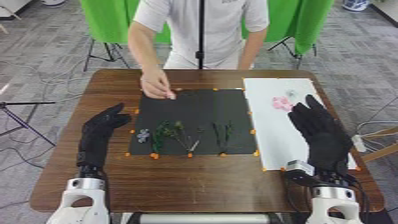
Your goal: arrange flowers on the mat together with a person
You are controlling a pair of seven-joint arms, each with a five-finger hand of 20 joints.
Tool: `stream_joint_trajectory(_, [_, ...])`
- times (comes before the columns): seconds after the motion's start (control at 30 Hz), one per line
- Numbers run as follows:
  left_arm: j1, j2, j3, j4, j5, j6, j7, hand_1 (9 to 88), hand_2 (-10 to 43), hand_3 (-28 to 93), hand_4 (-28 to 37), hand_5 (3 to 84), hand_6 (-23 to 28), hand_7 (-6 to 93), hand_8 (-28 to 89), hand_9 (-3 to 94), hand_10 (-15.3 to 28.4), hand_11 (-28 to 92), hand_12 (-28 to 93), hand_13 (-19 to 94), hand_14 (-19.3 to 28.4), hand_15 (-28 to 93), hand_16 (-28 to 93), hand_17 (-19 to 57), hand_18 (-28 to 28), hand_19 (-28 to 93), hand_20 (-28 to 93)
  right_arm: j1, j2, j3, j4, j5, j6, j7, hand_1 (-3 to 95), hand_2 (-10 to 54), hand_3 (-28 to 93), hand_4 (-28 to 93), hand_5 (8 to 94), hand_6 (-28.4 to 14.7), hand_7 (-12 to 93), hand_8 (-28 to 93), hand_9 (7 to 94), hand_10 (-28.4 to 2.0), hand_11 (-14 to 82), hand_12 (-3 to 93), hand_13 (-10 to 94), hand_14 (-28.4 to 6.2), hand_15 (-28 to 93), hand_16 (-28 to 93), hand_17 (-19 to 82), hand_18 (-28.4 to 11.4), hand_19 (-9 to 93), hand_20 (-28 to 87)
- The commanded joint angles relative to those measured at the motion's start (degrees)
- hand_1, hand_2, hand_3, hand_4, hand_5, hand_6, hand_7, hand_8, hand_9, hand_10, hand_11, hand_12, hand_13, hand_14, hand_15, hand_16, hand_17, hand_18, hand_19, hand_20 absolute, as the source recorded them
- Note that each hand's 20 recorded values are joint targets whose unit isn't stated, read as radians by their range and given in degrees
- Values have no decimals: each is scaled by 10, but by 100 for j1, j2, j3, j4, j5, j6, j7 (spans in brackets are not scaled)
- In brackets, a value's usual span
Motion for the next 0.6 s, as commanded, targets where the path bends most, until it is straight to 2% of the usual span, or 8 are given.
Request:
stream_joint_trajectory(0.03, [40,27,-26,2,-37,-29,-50,246,9,695,-222,509,41,141,-53,512,142,234,162,420,188,232,17,105,126,79,213,-54,2,-26,-25,-6,36,-74,60,32,786,-173,424,8,87,-78,432,-137,48,108,335,-101,124,99,209,-138,14,281])
stream_joint_trajectory(0.37, [38,55,-49,-3,-43,-26,-26,245,9,694,-223,510,41,140,-53,513,143,234,162,421,188,233,18,106,126,80,214,-17,5,-54,7,-24,22,-92,62,28,788,-173,424,8,88,-79,431,-135,48,108,336,-100,124,98,209,-137,14,281])
stream_joint_trajectory(0.6, [88,5,-80,-21,-32,-21,-26,244,10,694,-222,509,42,140,-54,513,144,234,163,420,189,233,19,105,126,79,215,-23,4,-69,7,-18,31,-75,64,24,790,-173,424,8,87,-79,431,-135,48,108,336,-98,124,99,209,-137,14,281])
